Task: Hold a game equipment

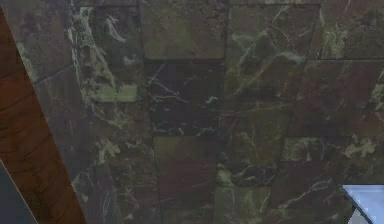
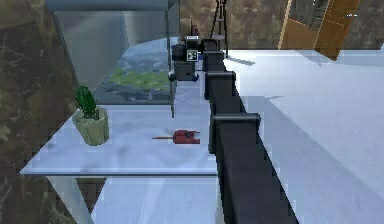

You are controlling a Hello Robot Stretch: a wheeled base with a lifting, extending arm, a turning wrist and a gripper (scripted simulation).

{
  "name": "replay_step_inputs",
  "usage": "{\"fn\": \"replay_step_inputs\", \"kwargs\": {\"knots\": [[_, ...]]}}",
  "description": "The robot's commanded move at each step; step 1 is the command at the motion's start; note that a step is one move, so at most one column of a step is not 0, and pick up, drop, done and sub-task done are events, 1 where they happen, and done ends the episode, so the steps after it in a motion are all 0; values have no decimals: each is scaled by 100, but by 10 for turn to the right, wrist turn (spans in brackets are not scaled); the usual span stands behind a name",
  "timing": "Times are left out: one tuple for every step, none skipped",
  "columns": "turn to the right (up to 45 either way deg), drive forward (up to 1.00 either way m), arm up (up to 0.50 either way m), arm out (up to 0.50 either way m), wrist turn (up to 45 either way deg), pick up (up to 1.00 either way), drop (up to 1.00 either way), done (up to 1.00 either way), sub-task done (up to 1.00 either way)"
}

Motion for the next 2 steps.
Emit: {"fn": "replay_step_inputs", "kwargs": {"knots": [[0, 0, -30, 0, 0, 0, 0, 0, 0], [0, 0, 0, 0, 0, 100, 0, 0, 0]]}}
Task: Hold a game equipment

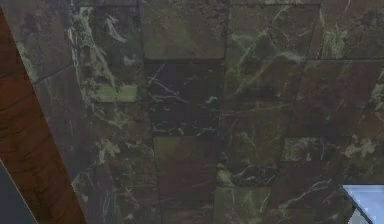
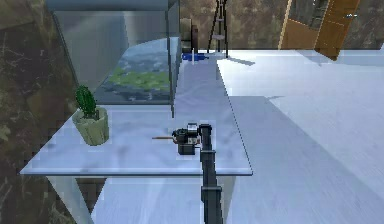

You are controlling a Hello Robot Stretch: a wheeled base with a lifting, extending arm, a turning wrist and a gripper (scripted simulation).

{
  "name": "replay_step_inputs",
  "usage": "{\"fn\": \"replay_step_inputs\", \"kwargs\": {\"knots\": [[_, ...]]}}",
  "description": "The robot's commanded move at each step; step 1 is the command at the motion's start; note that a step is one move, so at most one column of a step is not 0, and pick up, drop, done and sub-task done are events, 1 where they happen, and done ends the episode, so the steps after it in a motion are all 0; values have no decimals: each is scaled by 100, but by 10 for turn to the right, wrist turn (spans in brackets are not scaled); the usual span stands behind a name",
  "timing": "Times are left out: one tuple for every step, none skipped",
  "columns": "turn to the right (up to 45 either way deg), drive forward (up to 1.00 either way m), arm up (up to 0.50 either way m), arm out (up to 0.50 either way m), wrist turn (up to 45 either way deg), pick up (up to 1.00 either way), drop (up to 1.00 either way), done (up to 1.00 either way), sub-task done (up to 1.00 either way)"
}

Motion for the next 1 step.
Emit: {"fn": "replay_step_inputs", "kwargs": {"knots": [[0, 0, 10, 0, 0, 0, 0, 0, 0]]}}
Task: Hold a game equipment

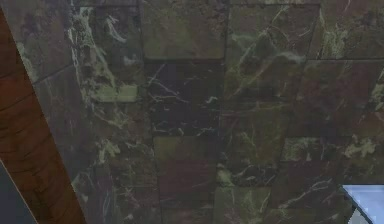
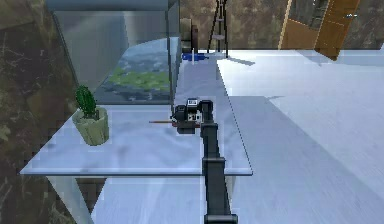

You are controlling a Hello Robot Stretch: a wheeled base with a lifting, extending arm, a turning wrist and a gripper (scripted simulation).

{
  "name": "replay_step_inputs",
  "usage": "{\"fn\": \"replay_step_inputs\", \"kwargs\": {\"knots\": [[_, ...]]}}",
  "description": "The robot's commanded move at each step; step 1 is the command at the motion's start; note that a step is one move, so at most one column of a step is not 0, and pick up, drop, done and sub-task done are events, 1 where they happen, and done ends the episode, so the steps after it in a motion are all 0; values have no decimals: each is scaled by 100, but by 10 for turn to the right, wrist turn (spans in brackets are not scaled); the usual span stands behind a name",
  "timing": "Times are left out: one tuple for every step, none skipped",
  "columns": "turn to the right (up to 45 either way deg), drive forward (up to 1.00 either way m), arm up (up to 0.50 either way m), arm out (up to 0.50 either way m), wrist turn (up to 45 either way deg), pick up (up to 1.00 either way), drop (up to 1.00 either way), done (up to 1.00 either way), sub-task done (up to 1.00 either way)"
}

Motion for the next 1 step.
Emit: {"fn": "replay_step_inputs", "kwargs": {"knots": [[0, 0, 0, 0, 0, 0, 0, 100, 0]]}}
